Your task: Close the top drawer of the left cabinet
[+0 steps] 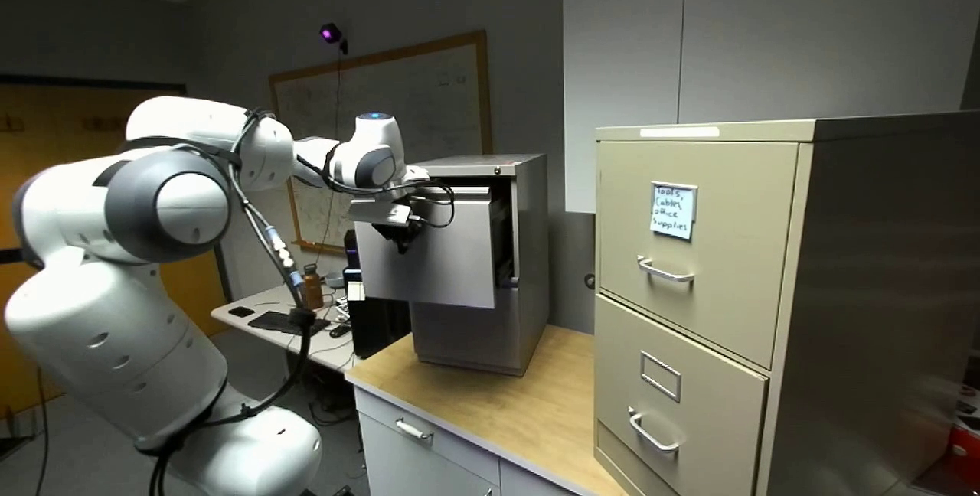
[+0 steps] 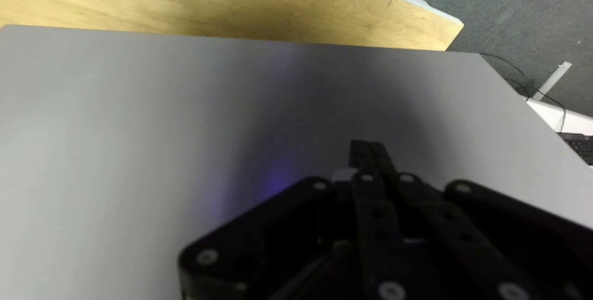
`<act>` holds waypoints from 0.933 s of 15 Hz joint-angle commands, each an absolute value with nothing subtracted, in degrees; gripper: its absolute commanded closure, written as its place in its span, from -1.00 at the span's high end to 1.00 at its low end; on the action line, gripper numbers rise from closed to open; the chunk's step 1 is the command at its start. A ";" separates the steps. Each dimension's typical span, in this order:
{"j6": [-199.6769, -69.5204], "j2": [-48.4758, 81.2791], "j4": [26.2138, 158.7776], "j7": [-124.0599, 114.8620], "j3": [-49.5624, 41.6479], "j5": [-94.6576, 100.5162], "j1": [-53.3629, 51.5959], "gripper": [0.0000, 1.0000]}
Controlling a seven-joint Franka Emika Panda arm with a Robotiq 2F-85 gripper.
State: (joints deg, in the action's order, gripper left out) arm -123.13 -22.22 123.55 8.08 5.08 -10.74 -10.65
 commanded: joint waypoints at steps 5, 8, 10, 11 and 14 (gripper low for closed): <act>-122.45 -1.97 100.91 6.91 5.79 -9.33 -10.63 -1.00; -121.69 5.07 93.88 6.12 6.82 -9.00 -10.11 -1.00; -121.14 10.18 88.86 4.54 7.18 -7.55 -10.29 -1.00; -120.62 12.55 86.35 3.62 7.35 -6.68 -10.49 -1.00; -118.69 18.08 79.56 1.79 7.77 -4.95 -11.18 -1.00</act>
